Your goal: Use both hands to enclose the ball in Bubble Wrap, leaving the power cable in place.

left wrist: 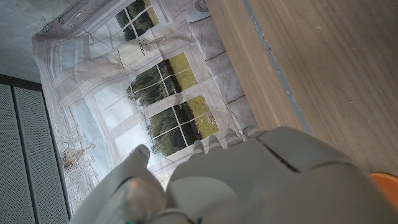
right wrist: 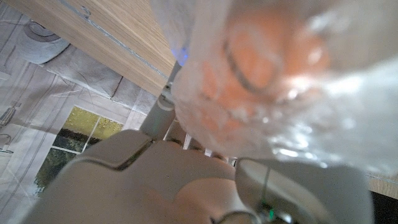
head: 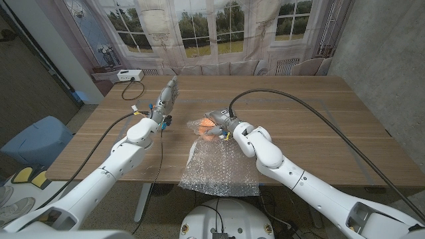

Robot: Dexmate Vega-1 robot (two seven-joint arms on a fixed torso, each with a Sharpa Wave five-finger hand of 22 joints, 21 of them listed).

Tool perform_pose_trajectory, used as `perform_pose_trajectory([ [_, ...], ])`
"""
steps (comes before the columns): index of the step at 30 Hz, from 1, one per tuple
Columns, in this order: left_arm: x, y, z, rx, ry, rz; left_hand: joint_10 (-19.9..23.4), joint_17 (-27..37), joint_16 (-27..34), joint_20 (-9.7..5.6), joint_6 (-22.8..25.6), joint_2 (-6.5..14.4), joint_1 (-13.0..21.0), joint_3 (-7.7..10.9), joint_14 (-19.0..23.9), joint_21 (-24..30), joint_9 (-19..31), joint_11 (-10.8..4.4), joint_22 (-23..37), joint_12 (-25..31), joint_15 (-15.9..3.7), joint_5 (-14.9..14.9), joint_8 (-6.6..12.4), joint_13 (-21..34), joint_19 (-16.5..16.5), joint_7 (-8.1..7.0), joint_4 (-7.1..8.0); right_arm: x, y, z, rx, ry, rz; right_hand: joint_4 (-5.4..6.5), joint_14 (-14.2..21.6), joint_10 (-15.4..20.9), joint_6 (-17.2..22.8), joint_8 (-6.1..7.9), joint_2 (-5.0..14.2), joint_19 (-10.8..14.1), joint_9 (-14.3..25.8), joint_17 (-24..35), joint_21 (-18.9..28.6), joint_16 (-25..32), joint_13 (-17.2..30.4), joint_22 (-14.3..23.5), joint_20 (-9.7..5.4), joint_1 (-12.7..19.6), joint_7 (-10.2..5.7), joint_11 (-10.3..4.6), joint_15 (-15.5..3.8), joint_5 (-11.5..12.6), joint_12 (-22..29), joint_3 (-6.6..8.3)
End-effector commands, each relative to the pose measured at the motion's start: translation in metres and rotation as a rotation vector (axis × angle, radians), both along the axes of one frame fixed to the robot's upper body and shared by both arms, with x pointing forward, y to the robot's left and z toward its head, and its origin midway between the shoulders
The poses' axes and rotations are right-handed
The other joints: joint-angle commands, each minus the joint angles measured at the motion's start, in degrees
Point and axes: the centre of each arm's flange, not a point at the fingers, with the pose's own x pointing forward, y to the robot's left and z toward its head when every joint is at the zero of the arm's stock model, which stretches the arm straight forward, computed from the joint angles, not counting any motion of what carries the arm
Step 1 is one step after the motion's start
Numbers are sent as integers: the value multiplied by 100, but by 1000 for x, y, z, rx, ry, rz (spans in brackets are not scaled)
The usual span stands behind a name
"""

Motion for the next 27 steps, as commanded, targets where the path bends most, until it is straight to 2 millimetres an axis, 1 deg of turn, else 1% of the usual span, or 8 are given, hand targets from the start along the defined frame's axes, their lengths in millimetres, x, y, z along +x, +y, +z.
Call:
perform_pose_trajectory([
  [1,1,-3,3,2,-6,-5,-1442,30,-14,15,-1222,69,22,-35,-1759,-6,18,23,6,-1,9,52,-15,13,-951,32,2,-6,-11,21,89,-113,45,-874,2794,579,293,46,1206,-199,67,262,103,-36,87,65,-56,3056,105,118,-1589,-36,30,975],
  [3,1,-4,3,1,-6,-7,-1442,30,-13,14,-1222,70,22,-38,-1759,-7,18,27,6,-1,10,53,-15,13,-952,34,2,-7,-13,27,102,-139,50,-863,2792,590,330,60,1209,-244,72,304,142,-56,108,88,-57,3160,106,116,-1584,-46,42,1009],
  [8,-1,-5,2,-3,-10,-9,-1446,30,-13,11,-1224,72,23,-43,-1762,-6,18,23,6,-2,8,55,-16,13,-946,34,3,-8,-18,42,140,-200,64,-759,2998,1012,752,196,1313,-485,72,663,410,-26,270,215,-78,3510,223,148,-1538,-84,278,1142],
  [10,-2,-4,2,-2,-11,-8,-1446,30,-13,13,-1225,74,24,-45,-1762,-7,18,26,6,-2,7,56,-16,13,-947,34,4,-8,-19,47,150,-218,66,-737,2987,1170,899,237,1336,-563,67,772,493,-51,327,249,-81,3583,287,121,-1525,-89,370,1184],
  [16,-4,-3,1,-8,-15,-2,-1446,30,-11,9,-1225,77,24,-52,-1760,-6,18,29,6,-2,7,59,-16,13,-941,34,5,-11,-21,58,182,-264,85,-696,2969,1463,1015,245,1347,-683,58,943,623,-98,457,293,-85,3641,310,104,-1513,-99,582,1225],
  [17,-5,-2,1,-8,-16,-2,-1445,30,-11,7,-1225,77,25,-53,-1761,-6,18,30,6,-1,6,60,-16,13,-943,32,5,-11,-21,59,184,-270,91,-675,2961,1610,1209,295,1333,-745,62,1049,715,-132,587,319,-86,3654,389,129,-1506,-105,761,1227],
  [20,-6,-1,1,-11,-19,3,-1447,30,-11,6,-1227,79,25,-55,-1761,-6,18,26,6,-2,5,60,-17,13,-942,30,6,-13,-22,62,197,-293,112,-644,2971,1679,1702,453,1319,-875,116,1309,964,-220,949,375,-92,3685,630,134,-1495,-104,1137,1219],
  [27,-7,-1,-1,-13,-16,3,-1459,30,-12,4,-1245,82,26,-62,-1767,-9,18,18,7,-6,5,63,-23,13,-946,25,7,-19,-24,70,227,-344,150,-643,2997,1742,2303,771,1291,-937,277,1591,1276,-324,1274,398,-100,3714,901,144,-1487,-85,1479,1191],
])
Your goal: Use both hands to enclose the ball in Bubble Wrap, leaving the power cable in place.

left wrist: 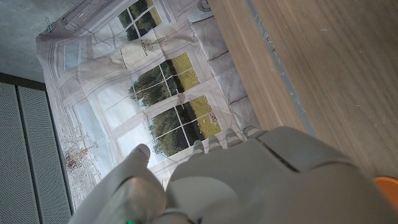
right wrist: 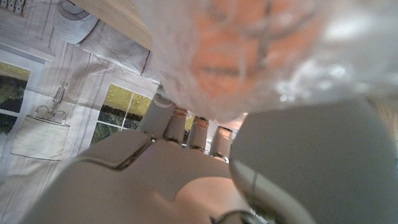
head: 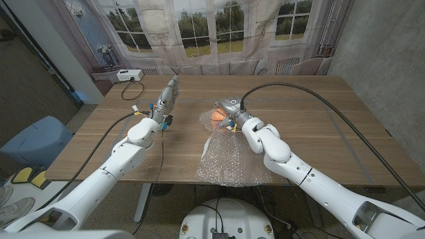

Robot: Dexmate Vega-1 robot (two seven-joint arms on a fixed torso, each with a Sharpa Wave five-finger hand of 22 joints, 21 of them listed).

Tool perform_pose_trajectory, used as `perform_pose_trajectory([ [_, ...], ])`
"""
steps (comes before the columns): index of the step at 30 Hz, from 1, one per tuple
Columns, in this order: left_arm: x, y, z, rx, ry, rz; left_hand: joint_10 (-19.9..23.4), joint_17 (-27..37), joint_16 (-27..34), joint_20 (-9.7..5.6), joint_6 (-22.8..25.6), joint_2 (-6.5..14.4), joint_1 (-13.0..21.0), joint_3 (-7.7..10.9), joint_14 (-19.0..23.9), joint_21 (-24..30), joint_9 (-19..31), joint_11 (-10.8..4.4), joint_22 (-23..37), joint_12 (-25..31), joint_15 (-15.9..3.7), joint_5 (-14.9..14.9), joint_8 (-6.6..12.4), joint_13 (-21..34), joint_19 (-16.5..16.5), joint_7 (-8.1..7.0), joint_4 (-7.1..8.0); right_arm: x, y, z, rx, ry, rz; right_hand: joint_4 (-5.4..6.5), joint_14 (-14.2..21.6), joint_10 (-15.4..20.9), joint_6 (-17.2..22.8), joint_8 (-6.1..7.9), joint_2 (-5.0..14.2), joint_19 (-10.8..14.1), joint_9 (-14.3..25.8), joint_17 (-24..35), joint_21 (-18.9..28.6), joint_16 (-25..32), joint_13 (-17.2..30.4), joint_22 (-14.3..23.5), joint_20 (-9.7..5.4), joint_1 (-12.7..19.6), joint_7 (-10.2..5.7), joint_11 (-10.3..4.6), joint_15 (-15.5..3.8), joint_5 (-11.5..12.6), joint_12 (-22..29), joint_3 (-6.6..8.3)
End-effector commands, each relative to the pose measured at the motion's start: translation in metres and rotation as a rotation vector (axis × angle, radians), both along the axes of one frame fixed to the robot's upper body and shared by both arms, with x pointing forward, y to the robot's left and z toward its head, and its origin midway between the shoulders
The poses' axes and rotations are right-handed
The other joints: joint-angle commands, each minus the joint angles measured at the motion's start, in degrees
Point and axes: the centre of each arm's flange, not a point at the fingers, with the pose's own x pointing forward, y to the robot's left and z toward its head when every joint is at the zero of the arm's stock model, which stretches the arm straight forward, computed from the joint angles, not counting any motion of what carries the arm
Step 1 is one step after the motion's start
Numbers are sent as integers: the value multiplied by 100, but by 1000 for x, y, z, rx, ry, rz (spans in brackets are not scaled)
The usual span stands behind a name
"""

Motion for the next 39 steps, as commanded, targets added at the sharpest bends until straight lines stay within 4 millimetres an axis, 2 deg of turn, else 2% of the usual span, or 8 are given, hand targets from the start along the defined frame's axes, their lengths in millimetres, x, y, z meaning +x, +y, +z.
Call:
perform_pose_trajectory([
  [1,-3,1,-2,-5,-3,3,-1460,30,-12,3,-1248,52,-4,-23,-1767,-10,18,15,8,-7,6,29,-24,14,-948,21,15,-11,-3,19,53,-106,68,-902,1852,413,487,182,2533,-447,111,778,151,-43,975,24,-491,2473,326,-270,-2116,21,712,929],
  [7,-4,-1,-3,-2,-3,-2,-1471,30,-16,1,-1297,55,-2,-29,-1781,-15,19,18,8,-10,4,31,-41,14,-956,10,15,-15,-4,27,75,-145,95,-912,1878,519,855,309,2498,-457,58,920,300,-85,966,12,-495,2477,498,-266,-2109,63,792,907],
  [14,-9,-6,-5,29,1,-4,-1466,29,-10,-2,-1323,61,2,-34,-1771,-17,19,19,8,-7,4,33,-44,14,-959,10,15,-13,-6,44,96,-197,104,-923,1901,593,1010,359,2472,-461,17,1001,381,-104,940,-2,-497,2475,572,-220,-2107,86,823,890],
  [17,-14,-6,-5,63,-3,14,-1323,23,73,28,-1236,52,65,-40,-1492,35,20,40,2,46,51,21,3,13,-803,24,-34,-7,-7,52,111,-221,104,-930,1911,592,1016,358,2465,-465,0,1034,413,-111,937,-8,-497,2482,577,-176,-2108,96,827,888],
  [21,-22,-7,-3,91,-24,35,-746,16,181,127,-773,-25,371,-30,-698,225,18,136,-21,182,73,-76,99,8,-113,71,-297,1,-9,64,132,-245,97,-932,1920,581,1020,358,2466,-471,-12,1057,435,-117,952,-13,-497,2485,581,-181,-2107,101,837,886],
  [26,-30,-10,1,115,-38,25,572,11,246,220,345,-72,802,-5,838,462,18,303,-36,351,153,-343,150,1,1044,279,-716,7,-10,77,154,-287,86,-936,1919,579,1021,355,2464,-482,-32,1092,471,-136,948,-22,-497,2490,589,-184,-2106,111,842,885],
  [30,-33,-15,4,145,-47,-8,1232,10,258,284,1028,-74,965,11,1667,619,21,449,-40,369,205,-445,172,3,1789,480,-902,10,-12,86,167,-322,78,-935,1931,582,1026,355,2463,-491,-46,1119,498,-144,941,-29,-497,2488,596,-203,-2108,117,844,882],
  [39,-37,-29,12,226,-58,-120,2703,30,297,430,2408,47,1194,118,3123,890,53,703,-13,472,205,-533,246,44,3044,918,-1170,20,-20,105,214,-384,46,-934,1945,580,1038,355,2460,-507,-81,1182,564,-172,940,-50,-497,2486,591,-204,-2105,128,858,876],
])
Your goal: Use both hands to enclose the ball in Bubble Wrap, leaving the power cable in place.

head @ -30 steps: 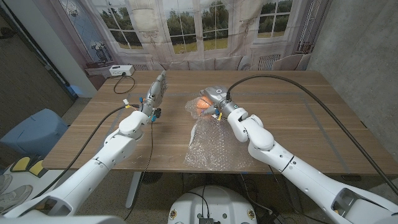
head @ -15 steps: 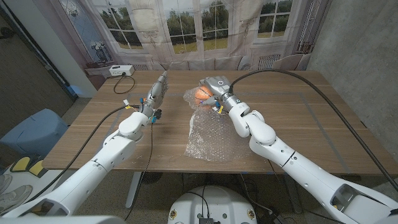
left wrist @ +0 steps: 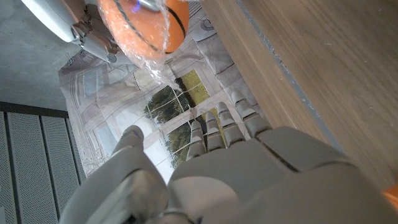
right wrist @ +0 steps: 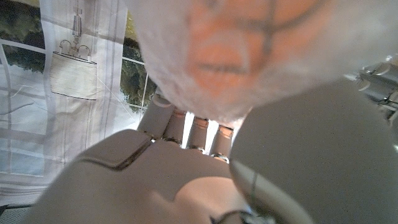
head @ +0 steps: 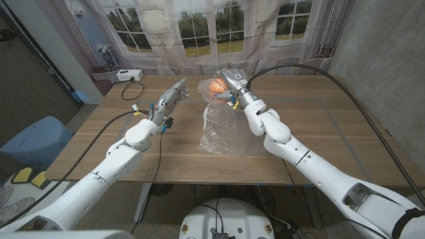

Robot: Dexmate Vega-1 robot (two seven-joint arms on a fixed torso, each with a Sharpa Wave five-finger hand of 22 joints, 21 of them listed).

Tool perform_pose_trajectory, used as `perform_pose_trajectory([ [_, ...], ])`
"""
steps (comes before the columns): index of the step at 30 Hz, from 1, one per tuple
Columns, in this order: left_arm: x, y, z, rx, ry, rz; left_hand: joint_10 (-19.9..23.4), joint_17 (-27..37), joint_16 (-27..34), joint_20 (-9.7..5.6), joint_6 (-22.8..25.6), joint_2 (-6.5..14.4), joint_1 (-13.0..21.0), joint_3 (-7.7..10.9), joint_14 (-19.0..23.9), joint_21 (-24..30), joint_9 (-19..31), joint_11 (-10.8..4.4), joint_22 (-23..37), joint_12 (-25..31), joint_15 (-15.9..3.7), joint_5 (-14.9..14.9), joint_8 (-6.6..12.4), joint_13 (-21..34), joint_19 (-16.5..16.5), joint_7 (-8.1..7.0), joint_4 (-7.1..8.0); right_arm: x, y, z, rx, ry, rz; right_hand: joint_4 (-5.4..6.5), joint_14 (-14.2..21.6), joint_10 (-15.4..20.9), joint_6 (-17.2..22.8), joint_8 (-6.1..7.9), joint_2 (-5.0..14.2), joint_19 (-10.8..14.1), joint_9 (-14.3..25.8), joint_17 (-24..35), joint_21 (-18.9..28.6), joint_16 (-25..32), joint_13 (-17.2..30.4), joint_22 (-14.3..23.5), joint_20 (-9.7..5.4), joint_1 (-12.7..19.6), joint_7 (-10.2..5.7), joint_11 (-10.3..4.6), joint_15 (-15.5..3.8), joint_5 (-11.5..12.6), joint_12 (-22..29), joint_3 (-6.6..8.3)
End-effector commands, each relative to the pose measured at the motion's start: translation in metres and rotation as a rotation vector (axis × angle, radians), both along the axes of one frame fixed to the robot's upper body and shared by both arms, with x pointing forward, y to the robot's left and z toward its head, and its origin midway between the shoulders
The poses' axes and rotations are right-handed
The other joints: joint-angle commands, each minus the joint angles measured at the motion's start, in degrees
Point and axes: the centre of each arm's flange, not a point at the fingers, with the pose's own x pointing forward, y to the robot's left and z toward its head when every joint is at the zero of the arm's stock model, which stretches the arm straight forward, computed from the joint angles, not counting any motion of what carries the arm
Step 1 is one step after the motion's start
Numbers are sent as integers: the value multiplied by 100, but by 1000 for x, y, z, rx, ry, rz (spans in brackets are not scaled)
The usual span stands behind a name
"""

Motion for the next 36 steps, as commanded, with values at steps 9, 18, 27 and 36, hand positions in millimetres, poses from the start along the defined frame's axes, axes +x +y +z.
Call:
perform_pose_trajectory([
  [9,-18,-20,17,120,-46,-164,1761,72,280,-77,1640,193,237,208,2064,462,85,237,63,234,-78,-51,189,147,1577,420,-243,21,-17,43,81,-122,-64,-898,1857,545,795,24,2450,-485,-30,492,129,-53,941,-24,-549,2488,652,-276,-2209,50,523,905],
  [18,-31,-29,26,44,-181,-314,1669,72,-102,-80,1989,489,919,737,1621,190,97,-181,74,90,-235,-57,115,296,950,-82,-511,34,-22,53,112,-121,-85,-896,1859,547,798,24,2453,-513,-59,541,181,-88,929,-48,-550,2486,657,-275,-2208,55,530,905],
  [27,-20,-58,28,241,-73,-399,1088,49,-301,14,1586,445,1067,922,737,10,77,-162,42,-283,-112,-23,-172,197,658,56,-453,18,-16,61,160,-186,-23,-898,1869,548,808,28,2450,-532,-85,586,232,-119,921,-72,-550,2486,646,-260,-2210,59,537,904],
  [36,-5,-93,28,365,-5,-442,1137,43,-241,117,1505,503,1084,981,802,35,73,-170,34,-284,-132,1,-188,175,774,93,-432,-8,-9,63,205,-254,77,-901,1890,565,802,25,2446,-544,-109,628,282,-142,911,-96,-550,2487,639,-282,-2213,64,549,903],
])
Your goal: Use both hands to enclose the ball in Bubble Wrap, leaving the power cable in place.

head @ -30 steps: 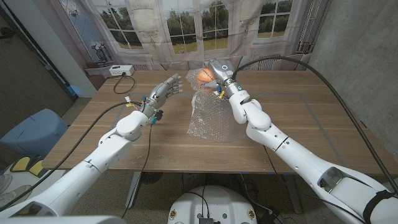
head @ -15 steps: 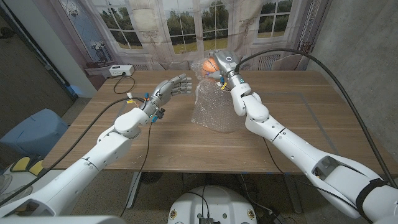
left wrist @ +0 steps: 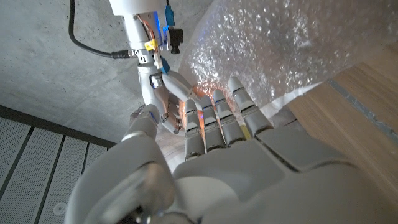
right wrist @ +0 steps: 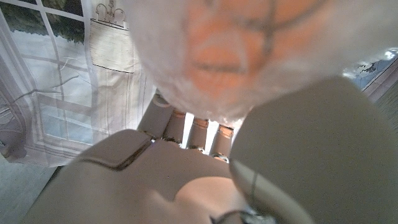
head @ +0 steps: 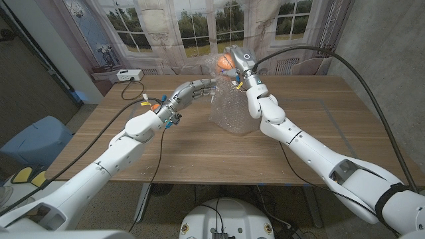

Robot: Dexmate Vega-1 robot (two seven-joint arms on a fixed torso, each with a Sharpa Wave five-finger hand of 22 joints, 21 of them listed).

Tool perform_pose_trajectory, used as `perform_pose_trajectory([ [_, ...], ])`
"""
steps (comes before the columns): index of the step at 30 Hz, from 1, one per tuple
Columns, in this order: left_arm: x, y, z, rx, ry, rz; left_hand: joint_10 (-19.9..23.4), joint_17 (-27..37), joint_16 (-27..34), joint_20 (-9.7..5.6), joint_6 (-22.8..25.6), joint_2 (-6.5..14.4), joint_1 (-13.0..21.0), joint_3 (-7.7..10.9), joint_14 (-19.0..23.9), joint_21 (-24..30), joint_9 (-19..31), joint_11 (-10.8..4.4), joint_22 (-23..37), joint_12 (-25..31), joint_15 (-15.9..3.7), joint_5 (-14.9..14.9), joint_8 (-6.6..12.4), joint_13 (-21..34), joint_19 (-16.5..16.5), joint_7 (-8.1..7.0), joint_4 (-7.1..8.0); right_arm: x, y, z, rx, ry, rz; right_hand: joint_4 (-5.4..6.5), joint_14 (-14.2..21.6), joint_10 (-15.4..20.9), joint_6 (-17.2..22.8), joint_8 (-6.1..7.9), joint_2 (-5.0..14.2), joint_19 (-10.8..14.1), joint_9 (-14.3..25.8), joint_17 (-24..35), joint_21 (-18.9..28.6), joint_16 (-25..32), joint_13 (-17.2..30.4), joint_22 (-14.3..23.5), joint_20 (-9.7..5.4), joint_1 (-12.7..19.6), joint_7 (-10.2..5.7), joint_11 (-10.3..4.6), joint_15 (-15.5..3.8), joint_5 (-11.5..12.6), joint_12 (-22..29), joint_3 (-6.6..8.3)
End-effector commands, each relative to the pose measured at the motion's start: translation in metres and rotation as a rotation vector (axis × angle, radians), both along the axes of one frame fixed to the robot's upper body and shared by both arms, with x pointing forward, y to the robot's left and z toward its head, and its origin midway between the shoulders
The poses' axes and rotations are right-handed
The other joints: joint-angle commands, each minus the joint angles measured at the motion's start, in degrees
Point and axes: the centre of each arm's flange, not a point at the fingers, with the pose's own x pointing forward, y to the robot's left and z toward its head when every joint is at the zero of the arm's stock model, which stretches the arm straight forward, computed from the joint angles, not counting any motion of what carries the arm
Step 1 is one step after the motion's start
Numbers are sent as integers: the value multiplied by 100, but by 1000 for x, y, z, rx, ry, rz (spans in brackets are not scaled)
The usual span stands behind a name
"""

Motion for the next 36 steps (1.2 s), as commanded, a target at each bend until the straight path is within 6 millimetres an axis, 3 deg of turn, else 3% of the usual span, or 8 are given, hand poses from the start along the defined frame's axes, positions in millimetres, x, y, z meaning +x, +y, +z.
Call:
perform_pose_trajectory([
  [1,15,-42,1,194,58,-68,6,3,28,26,-37,38,62,45,39,6,10,-6,9,-22,-10,45,-31,12,56,18,-2,-30,9,6,42,-102,109,-885,1890,567,767,30,2447,-492,9,218,61,-38,908,1,-603,2486,643,-278,-2213,42,429,919],
  [11,21,-70,-5,337,137,-148,114,-4,94,27,-192,63,54,111,213,73,4,156,-5,-13,110,55,-47,-17,323,173,30,-57,13,7,34,-166,167,-884,1913,564,772,34,2446,-514,-17,268,120,-73,901,-33,-606,2482,638,-290,-2212,47,438,919],
  [13,22,-70,-5,326,135,-124,-112,-4,-6,49,-511,69,9,150,-93,-44,-4,161,-11,-120,167,56,-90,-40,117,110,64,-61,12,6,37,-168,184,-887,1916,566,762,31,2446,-516,-18,273,126,-77,896,-37,-606,2485,634,-265,-2213,48,438,921],
  [17,20,-62,-6,275,112,-18,-638,-17,-63,128,-1010,90,0,247,-737,-308,-20,28,-6,-240,130,75,-109,-75,-402,-67,59,-71,6,3,54,-142,252,-887,1915,566,760,33,2445,-523,-22,287,145,-92,896,-48,-605,2485,630,-280,-2213,49,442,922],
  [20,20,-59,-8,236,103,21,-1149,-28,-79,127,-1511,119,38,354,-1340,-501,-33,-109,7,-264,217,101,-105,-100,-777,-240,33,-74,2,-1,60,-86,320,-886,1916,563,753,34,2446,-529,-25,298,160,-105,900,-57,-606,2482,631,-290,-2211,50,447,923],
  [24,21,-56,-10,188,100,45,-1727,-35,-82,140,-2032,154,74,453,-1829,-633,-40,-179,21,-283,216,119,-118,-113,-1040,-409,31,-76,-2,-6,41,-3,375,-882,1925,567,757,41,2445,-539,-26,315,180,-119,898,-72,-606,2476,625,-303,-2209,52,452,922],
  [29,20,-54,-7,161,82,52,-1960,-41,-65,130,-2355,141,84,472,-2000,-685,-44,-222,27,-273,204,117,-143,-118,-1154,-467,25,-76,-7,-17,-6,92,405,-878,1934,552,742,42,2448,-552,-27,333,199,-134,902,-88,-607,2469,616,-308,-2208,55,455,923],
  [36,21,-53,-2,123,64,55,-1998,-45,-56,104,-2390,150,97,482,-2045,-698,-45,-245,29,-255,177,118,-116,-120,-1182,-463,21,-73,-11,-26,-63,196,404,-873,1923,533,739,55,2450,-595,-26,362,228,-175,925,-119,-606,2455,623,-298,-2203,56,471,925],
])
